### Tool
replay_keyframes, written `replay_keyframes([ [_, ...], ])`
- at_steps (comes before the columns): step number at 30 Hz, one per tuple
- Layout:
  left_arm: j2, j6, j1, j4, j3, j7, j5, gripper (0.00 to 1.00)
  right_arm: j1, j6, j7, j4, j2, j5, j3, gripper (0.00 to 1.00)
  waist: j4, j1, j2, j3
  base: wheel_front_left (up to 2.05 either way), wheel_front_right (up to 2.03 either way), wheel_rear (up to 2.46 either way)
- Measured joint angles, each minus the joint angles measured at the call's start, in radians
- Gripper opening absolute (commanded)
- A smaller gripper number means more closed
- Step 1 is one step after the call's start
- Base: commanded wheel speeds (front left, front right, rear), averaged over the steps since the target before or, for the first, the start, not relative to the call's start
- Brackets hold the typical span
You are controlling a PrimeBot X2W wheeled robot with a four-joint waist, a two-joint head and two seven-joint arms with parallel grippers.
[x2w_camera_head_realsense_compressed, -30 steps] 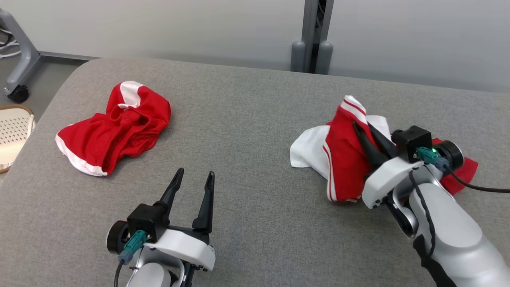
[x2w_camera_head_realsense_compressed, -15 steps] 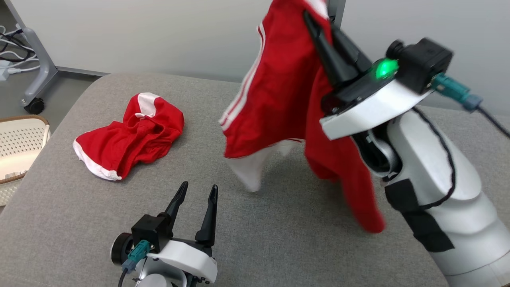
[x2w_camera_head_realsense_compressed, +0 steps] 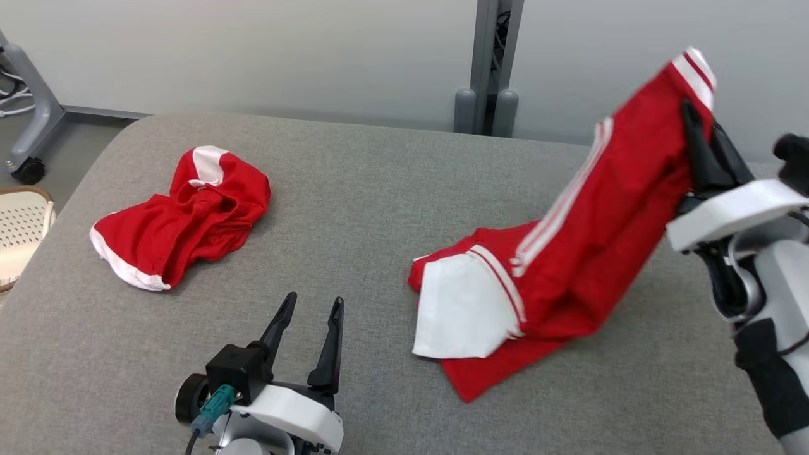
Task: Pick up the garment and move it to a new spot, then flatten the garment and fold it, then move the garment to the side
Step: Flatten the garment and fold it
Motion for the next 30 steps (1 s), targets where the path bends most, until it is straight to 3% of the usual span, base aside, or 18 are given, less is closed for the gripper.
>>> replay_keyframes([
  [8,-0.001,-0.001,-0.026,0.003,0.003,0.000,0.010,1.00,0.055,0.000,0.000,0.216,-0.095,-0.051,-0.193,0.00,-0.038,0.0000,0.0000,0.043,0.00,0.00,0.00],
  [9,0.000,-0.001,-0.027,0.005,0.004,0.000,0.012,1.00,0.055,0.000,0.000,0.253,-0.100,-0.058,-0.206,0.15,-0.045,0.0000,0.0000,0.047,0.00,0.00,0.00],
  [10,0.000,-0.002,-0.030,0.007,0.004,0.000,0.015,1.00,0.054,0.000,0.000,0.285,-0.106,-0.076,-0.228,0.98,-0.051,0.0000,0.0000,0.052,0.00,0.00,0.00],
  [17,0.000,-0.004,-0.051,0.014,0.001,0.000,0.021,1.00,-0.022,0.000,0.000,0.559,-0.118,-0.152,-0.315,1.00,-0.092,0.0000,0.0000,0.071,0.00,0.00,0.00],
  [20,0.000,-0.004,-0.061,0.015,0.005,0.000,0.023,1.00,-0.060,0.000,0.000,0.571,-0.118,-0.186,-0.346,1.00,-0.113,0.0000,0.0000,0.073,0.00,0.00,0.00],
  [25,-0.001,-0.002,-0.062,0.012,0.012,0.000,0.022,1.00,-0.051,0.000,0.000,0.377,-0.058,-0.232,-0.338,1.00,-0.140,0.0000,0.0000,0.064,0.00,0.00,0.00],
  [30,-0.001,0.003,-0.061,-0.005,0.025,0.000,0.006,1.00,0.073,0.000,0.000,0.043,-0.019,-0.247,-0.255,1.00,-0.152,0.0000,0.0000,0.039,0.00,0.00,0.00],
])
